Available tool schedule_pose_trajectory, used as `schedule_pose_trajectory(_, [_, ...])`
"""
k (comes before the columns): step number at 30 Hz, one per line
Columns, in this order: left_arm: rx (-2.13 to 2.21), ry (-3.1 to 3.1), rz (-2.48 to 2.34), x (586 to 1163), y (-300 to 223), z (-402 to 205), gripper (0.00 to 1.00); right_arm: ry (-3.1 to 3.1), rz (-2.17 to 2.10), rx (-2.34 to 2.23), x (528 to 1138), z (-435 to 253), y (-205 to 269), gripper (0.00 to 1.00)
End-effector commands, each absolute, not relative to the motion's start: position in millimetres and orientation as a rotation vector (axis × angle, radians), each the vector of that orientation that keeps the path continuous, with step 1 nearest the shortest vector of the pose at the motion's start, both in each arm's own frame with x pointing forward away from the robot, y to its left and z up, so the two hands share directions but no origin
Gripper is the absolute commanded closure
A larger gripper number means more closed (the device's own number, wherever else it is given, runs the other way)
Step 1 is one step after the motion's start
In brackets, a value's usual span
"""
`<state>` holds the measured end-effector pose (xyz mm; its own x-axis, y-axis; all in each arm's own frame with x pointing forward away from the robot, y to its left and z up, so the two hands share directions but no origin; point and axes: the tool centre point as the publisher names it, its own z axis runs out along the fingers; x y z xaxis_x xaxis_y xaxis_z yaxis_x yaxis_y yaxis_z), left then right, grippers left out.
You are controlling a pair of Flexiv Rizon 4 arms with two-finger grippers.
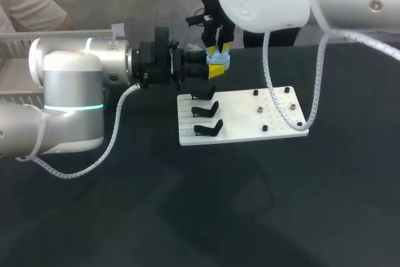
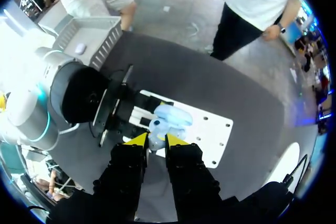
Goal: Pick up each earbud case from the left stands, insert the matching earbuds, close the lid, and place the case in the box.
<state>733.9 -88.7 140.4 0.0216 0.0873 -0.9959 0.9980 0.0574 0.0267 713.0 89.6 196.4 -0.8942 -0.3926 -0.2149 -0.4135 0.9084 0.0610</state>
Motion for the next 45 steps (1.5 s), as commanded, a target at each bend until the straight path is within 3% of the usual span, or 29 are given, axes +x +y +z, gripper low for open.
schedule_pose_trajectory(1, [1.235,1.277,-1.101,732.2,-88.3,139.5,1.00,2.880,0.154,-0.616,717.0,195.6,91.6,1.00])
schedule_pose_trajectory(45, [1.235,1.277,-1.101,732.2,-88.3,139.5,1.00,2.903,0.159,-0.612,720.8,188.2,94.2,1.00])
